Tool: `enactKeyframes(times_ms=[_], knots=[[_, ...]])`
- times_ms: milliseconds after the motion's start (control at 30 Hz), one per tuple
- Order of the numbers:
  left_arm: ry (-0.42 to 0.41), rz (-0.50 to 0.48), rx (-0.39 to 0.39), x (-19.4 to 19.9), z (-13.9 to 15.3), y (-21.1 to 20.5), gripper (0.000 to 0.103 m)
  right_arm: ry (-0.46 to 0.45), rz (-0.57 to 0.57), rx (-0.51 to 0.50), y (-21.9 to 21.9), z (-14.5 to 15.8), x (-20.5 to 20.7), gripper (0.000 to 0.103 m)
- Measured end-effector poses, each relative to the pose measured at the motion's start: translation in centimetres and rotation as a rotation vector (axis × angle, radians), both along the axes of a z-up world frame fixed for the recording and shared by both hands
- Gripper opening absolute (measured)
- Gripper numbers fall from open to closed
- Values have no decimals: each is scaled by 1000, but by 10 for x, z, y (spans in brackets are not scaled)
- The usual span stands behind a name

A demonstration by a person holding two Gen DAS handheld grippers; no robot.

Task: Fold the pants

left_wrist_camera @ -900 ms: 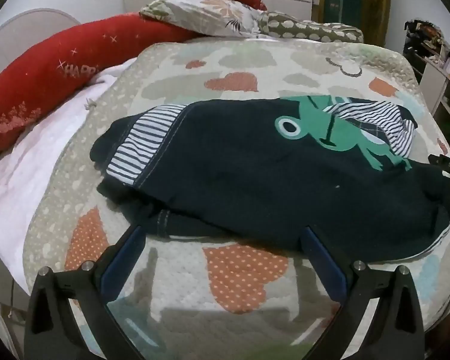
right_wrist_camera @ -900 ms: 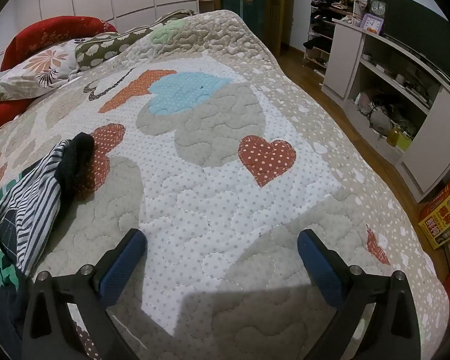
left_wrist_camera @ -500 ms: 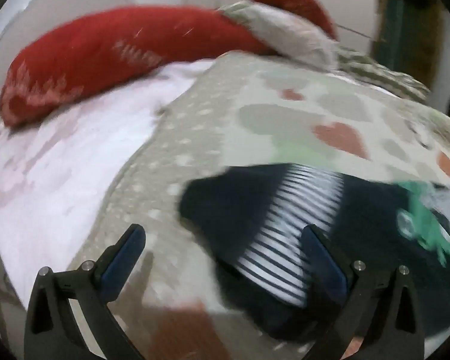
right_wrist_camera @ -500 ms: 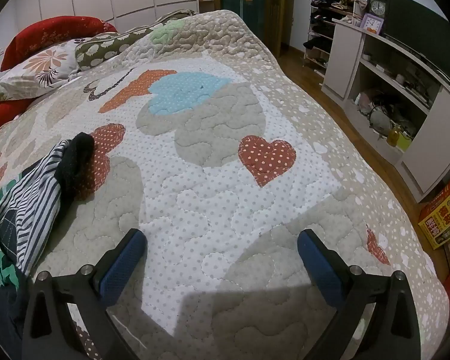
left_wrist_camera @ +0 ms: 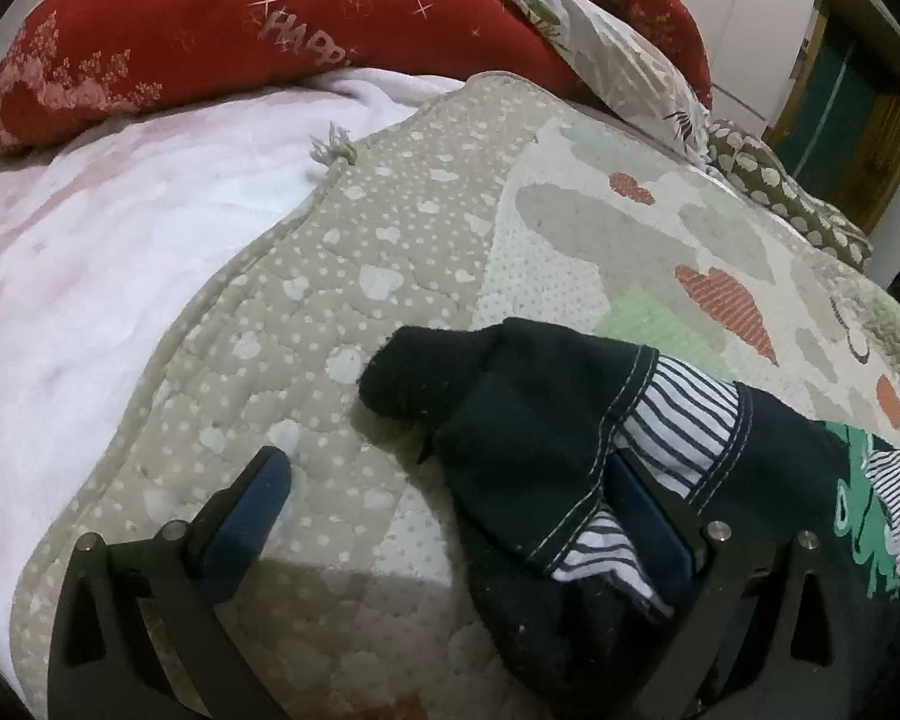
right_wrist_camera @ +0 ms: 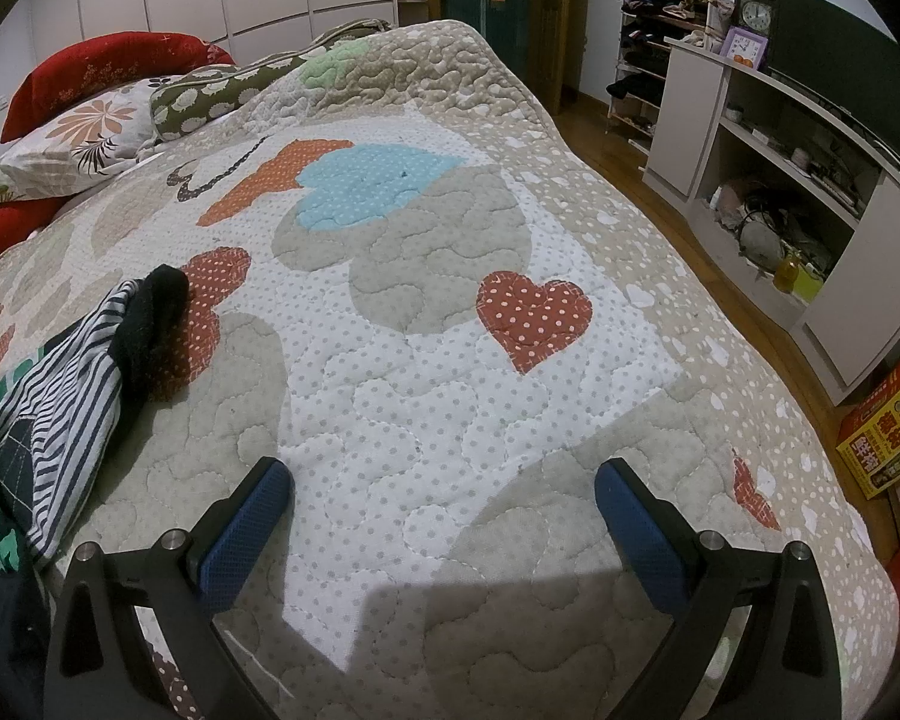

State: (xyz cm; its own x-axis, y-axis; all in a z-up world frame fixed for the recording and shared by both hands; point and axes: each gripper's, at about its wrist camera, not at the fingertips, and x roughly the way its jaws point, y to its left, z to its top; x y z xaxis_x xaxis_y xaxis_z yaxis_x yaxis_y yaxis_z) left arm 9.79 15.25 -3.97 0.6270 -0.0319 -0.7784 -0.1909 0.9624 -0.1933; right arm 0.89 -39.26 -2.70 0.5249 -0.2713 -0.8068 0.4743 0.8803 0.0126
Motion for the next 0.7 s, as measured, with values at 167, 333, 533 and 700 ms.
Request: enactKeyframes(times_ms=[167, 333, 533, 700], knots=[[-14, 3, -26, 0, 0, 0, 103, 0, 0, 0, 0, 0, 0, 102], [-10, 4, -27, 1, 0, -1, 103, 0, 0, 0, 0, 0, 0, 102], [-12, 4, -25, 0, 1, -1, 103, 0, 0, 0, 0, 0, 0, 102], [-7, 6, -24, 1, 2, -2, 103, 0, 0, 0, 0, 0, 0, 102]])
